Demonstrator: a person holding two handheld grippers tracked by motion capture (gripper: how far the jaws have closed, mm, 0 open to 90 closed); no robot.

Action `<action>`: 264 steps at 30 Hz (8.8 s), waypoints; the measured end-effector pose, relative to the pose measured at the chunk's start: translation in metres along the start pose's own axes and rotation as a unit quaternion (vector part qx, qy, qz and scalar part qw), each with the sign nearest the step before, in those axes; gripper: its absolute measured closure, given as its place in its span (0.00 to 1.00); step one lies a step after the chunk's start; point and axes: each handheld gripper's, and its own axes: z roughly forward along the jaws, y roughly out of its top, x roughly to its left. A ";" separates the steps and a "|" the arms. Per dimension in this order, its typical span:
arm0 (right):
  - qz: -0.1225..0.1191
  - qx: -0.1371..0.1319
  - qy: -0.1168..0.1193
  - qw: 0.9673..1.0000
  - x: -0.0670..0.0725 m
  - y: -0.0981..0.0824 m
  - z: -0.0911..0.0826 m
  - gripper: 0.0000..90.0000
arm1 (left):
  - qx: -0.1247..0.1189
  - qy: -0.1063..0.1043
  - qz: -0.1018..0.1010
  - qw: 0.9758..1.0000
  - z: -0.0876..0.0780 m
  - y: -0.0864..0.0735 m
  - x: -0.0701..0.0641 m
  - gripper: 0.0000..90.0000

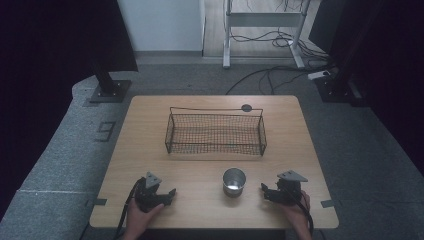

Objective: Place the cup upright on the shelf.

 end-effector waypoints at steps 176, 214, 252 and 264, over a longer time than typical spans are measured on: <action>-0.084 -0.114 0.136 0.980 0.093 0.092 -0.037 0.15 | -0.001 -0.001 0.000 1.000 0.000 0.000 0.000 0.18; -0.068 -0.123 0.145 0.979 0.081 0.131 -0.037 0.15 | 0.000 -0.001 0.001 1.000 0.000 0.000 0.000 0.18; -0.065 -0.117 0.121 0.984 0.076 0.172 -0.025 0.15 | -0.001 0.000 0.001 1.000 0.000 0.000 0.000 0.18; -0.072 -0.115 0.118 0.984 0.081 0.189 -0.020 0.15 | 0.000 0.000 0.001 1.000 0.000 0.000 0.000 0.18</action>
